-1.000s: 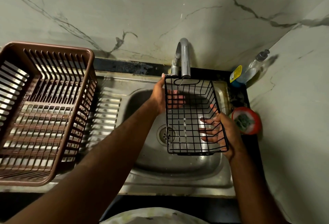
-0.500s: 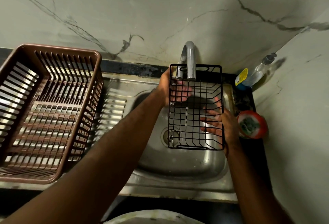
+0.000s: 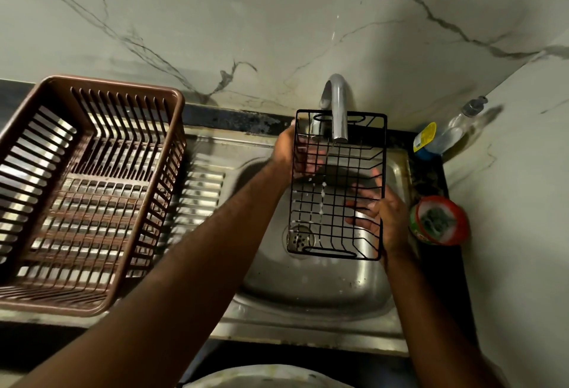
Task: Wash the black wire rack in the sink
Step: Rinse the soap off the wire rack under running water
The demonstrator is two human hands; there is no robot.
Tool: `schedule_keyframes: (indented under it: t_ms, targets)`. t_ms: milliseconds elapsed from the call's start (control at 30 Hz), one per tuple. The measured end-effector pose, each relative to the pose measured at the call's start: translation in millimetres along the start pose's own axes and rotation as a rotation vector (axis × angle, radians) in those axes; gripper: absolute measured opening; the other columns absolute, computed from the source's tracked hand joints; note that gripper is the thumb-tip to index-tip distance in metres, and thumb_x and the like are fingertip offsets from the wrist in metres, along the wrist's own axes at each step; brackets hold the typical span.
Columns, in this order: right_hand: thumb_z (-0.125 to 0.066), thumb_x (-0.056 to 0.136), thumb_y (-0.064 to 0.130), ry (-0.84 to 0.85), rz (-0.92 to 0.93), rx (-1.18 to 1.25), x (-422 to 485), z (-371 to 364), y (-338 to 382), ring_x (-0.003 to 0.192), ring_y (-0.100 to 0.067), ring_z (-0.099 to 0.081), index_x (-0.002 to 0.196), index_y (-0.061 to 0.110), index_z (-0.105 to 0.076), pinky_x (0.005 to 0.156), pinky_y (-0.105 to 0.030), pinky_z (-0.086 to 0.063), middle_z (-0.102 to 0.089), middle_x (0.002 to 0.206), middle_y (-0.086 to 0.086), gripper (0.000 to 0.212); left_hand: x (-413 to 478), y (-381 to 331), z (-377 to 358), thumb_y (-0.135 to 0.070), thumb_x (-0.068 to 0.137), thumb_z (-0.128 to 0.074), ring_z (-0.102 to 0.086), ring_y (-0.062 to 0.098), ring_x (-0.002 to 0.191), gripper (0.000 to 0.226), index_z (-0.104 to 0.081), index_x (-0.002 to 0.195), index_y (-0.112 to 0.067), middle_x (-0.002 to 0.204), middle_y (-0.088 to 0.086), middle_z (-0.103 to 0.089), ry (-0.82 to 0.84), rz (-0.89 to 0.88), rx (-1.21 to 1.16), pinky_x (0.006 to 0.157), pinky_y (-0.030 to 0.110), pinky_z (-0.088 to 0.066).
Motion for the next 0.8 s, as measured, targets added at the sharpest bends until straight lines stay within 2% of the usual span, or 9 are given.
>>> schedule_keyframes:
  t_ms: [100,167,300,400,467,533,600,633,800]
  targets:
    - [-0.053,0.073,0.021,-0.079,0.094,-0.028,-4,-1,12,0.102,-0.037,-0.070,0.142,0.039,-0.051,0.073,-0.050,-0.060,-0.065,0.127,-0.014,0.071,-2,20,9,-0.058,0.104,-0.032,-0.072,0.030,0.092,0.065,-0.072,0.103,-0.006,0.092,0.014,-0.078,-0.052,0.032,0.068,0.085,0.037,-0.054]
    - [-0.056,0.068,0.030,-0.120,0.144,-0.029,-5,-2,20,0.099,-0.036,-0.071,0.140,0.037,-0.051,0.072,-0.052,-0.060,-0.066,0.125,-0.014,0.073,-4,32,8,-0.058,0.104,-0.032,-0.070,0.030,0.094,0.065,-0.071,0.109,-0.006,0.092,0.015,-0.078,-0.028,0.056,0.073,0.093,0.040,-0.052]
    - [-0.055,0.070,0.029,-0.134,0.166,-0.023,-4,0,26,0.100,-0.037,-0.070,0.137,0.038,-0.054,0.068,-0.046,-0.061,-0.068,0.120,-0.011,0.067,-6,35,2,-0.055,0.106,-0.030,-0.069,0.026,0.084,0.064,-0.068,0.103,-0.003,0.076,0.012,-0.077,-0.011,0.041,0.113,0.081,0.036,-0.053]
    - [-0.050,0.078,0.020,-0.147,0.177,-0.031,-2,3,27,0.099,-0.036,-0.071,0.145,0.026,-0.051,0.064,-0.042,-0.061,-0.068,0.119,-0.011,0.067,-10,31,-4,-0.049,0.108,-0.029,-0.075,0.023,0.077,0.059,-0.068,0.106,-0.005,0.086,0.012,-0.078,-0.006,-0.021,0.047,0.083,0.035,-0.054]
    - [-0.047,0.081,0.018,-0.164,0.199,-0.027,-2,6,29,0.099,-0.035,-0.071,0.147,0.024,-0.048,0.064,-0.041,-0.061,-0.067,0.120,-0.012,0.066,-6,28,-7,-0.045,0.108,-0.027,-0.075,0.026,0.086,0.056,-0.067,0.108,-0.005,0.103,0.016,-0.077,0.009,-0.086,0.021,0.089,0.038,-0.052]
    - [-0.048,0.080,0.019,-0.188,0.216,-0.029,-1,8,33,0.098,-0.034,-0.071,0.146,0.027,-0.049,0.063,-0.040,-0.061,-0.066,0.123,-0.017,0.066,-1,28,-8,-0.044,0.108,-0.028,-0.071,0.030,0.091,0.055,-0.066,0.109,-0.005,0.106,0.018,-0.074,0.006,-0.155,-0.003,0.083,0.037,-0.051]
    - [-0.050,0.076,0.020,-0.209,0.227,-0.046,-1,8,37,0.097,-0.033,-0.072,0.142,0.032,-0.049,0.063,-0.041,-0.062,-0.065,0.125,-0.020,0.068,-1,26,-8,-0.051,0.108,-0.029,-0.067,0.025,0.080,0.061,-0.066,0.107,-0.003,0.098,0.017,-0.071,0.005,-0.209,-0.029,0.069,0.031,-0.051]
    - [-0.051,0.074,0.021,-0.212,0.240,-0.057,-2,8,38,0.097,-0.032,-0.072,0.141,0.033,-0.048,0.063,-0.042,-0.062,-0.065,0.124,-0.021,0.068,-3,25,-9,-0.057,0.106,-0.028,-0.067,0.025,0.080,0.067,-0.065,0.110,-0.002,0.098,0.018,-0.071,0.023,-0.229,-0.017,0.070,0.031,-0.053]
    - [-0.054,0.075,0.027,-0.152,0.261,-0.139,-1,14,36,0.091,-0.020,-0.073,0.146,0.024,-0.048,0.064,-0.038,-0.062,-0.064,0.128,-0.021,0.071,-2,31,-10,-0.086,0.089,-0.017,-0.068,0.038,0.109,0.107,-0.063,0.125,0.003,0.118,0.022,-0.071,0.152,-0.152,0.098,0.101,0.047,-0.049]
Point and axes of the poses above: each hand's wrist, its own x-axis towards the middle knuckle, its own z-axis out of the back of the hand, y = z × x, the point moved 7 cm from there along x, towards the middle knuckle
